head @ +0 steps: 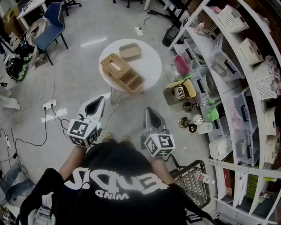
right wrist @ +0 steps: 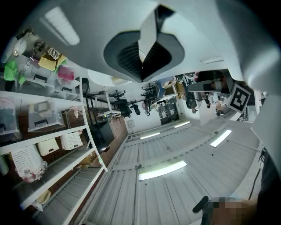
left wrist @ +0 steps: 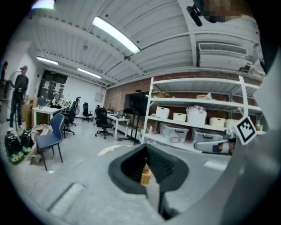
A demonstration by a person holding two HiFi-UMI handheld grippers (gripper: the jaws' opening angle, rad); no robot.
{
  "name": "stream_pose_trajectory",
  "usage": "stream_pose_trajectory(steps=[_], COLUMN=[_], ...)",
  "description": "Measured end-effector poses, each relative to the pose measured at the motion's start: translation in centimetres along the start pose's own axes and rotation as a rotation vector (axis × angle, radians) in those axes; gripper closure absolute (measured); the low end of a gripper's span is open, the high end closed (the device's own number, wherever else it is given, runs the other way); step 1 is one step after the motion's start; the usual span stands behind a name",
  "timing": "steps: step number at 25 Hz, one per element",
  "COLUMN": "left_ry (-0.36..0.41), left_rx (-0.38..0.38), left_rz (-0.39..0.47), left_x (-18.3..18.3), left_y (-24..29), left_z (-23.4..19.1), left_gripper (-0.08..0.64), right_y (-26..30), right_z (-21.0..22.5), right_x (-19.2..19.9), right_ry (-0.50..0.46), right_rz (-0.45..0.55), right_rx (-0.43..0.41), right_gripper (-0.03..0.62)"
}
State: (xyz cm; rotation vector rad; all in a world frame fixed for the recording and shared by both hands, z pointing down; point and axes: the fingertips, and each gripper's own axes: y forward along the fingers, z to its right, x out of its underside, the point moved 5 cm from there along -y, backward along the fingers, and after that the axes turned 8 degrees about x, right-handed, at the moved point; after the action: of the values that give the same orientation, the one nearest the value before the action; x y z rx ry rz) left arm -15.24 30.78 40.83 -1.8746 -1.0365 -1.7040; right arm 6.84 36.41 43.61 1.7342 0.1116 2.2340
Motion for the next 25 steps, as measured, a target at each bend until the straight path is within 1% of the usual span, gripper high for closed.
stream_pose_trajectory(steps=[3,8,14,18,25], left_ry=[-0.008,-0.002,0.004,0.007,0.004], left_rx=[0.003,0.013,0.051,0.086,0.083], left_rz=[-0.004,-0.010,0.007,0.020,0.010], left_x=[0.1,-0.3,-0.8,-0.9,-1.3], left_y=[-0.2,0.0,-0.2,0.8,3.6], left_z=[-0.7,-1.6,-3.5,-4.8,-7.2], left_gripper=[0.558,0.558,0.558,0.558,0.558], right_y=[0.5,1.2,2.4,3.3,6.2], right_z=[-0.6,-1.0,-2.0,-2.2,-1.1], right_x=[0.2,-0.3,-0.3,-0.4,-1.0], right_ry=[0.007,0.052,0.065,0.059,0.076], right_rz=[-0.001,0.033,0.039,0.051,0.052], right_rx=[0.003,0.004,0.043,0.071,0.088], right_gripper=[0.592,0.592,0.592,0.592,0.592])
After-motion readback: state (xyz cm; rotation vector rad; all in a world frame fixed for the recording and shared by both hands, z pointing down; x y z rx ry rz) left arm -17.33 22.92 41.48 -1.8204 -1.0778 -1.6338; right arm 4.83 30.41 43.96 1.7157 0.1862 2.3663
